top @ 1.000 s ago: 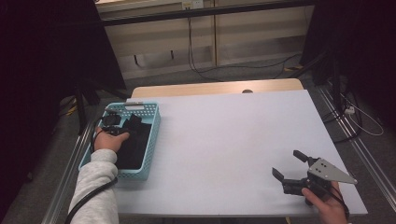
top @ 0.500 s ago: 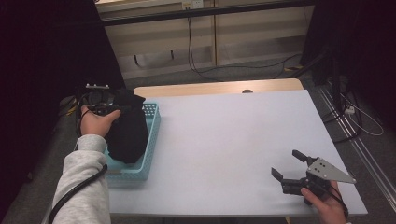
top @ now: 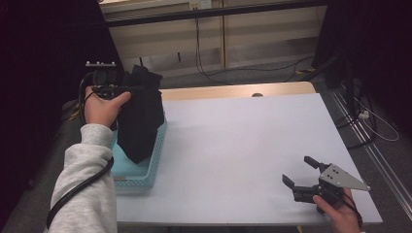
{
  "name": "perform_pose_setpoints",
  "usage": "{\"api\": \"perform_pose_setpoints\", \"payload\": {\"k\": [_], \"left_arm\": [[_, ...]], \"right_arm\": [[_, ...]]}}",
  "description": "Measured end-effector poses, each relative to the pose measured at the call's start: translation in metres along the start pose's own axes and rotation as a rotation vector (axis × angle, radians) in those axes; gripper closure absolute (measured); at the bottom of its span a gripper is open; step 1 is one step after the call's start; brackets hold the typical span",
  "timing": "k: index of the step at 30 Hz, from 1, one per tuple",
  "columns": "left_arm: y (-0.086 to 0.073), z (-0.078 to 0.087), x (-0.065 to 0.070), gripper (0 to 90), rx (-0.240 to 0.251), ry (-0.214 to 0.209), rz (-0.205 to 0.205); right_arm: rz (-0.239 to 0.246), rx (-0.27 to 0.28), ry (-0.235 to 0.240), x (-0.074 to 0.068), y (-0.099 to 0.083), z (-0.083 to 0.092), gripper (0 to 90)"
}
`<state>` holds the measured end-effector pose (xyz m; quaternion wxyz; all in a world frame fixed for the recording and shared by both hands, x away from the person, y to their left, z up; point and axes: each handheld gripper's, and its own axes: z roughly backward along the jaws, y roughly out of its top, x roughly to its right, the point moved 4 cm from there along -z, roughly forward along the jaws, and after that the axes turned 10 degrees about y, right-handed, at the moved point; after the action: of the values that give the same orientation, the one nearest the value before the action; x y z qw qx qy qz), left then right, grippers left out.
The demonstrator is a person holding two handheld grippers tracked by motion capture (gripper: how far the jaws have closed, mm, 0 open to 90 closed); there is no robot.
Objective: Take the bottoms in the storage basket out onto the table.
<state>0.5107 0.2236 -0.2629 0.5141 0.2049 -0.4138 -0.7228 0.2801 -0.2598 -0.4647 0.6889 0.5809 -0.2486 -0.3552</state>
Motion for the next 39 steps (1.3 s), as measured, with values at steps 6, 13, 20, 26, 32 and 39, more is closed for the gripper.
{"api": "perform_pose_setpoints", "payload": {"k": [6,13,20,26,32,39], "left_arm": [[0.005,-0.005,0.016,76.4,0.000,-0.032,-0.012],[0.000,-0.015,0.018,76.4,-0.030,-0.026,-0.013],[-0.004,-0.011,-0.002,76.4,-0.035,0.016,0.017],[0.004,-0.002,-0.003,76.4,-0.015,0.021,0.017],[0.013,0.001,0.014,76.3,0.017,-0.019,-0.004],[0.030,-0.005,0.060,76.4,0.050,-0.095,-0.034]], "right_arm": [[-0.002,-0.002,0.001,0.001,-0.001,0.000,1.9],[-0.001,0.000,0.001,0.001,-0.001,0.001,1.9],[-0.004,0.000,-0.002,0.002,-0.001,0.001,1.9],[-0.005,-0.002,-0.003,0.002,-0.001,0.000,1.9],[0.001,-0.004,0.004,0.001,-0.001,-0.002,1.9],[-0.002,-0.002,0.001,0.001,0.000,-0.001,1.9]]}}
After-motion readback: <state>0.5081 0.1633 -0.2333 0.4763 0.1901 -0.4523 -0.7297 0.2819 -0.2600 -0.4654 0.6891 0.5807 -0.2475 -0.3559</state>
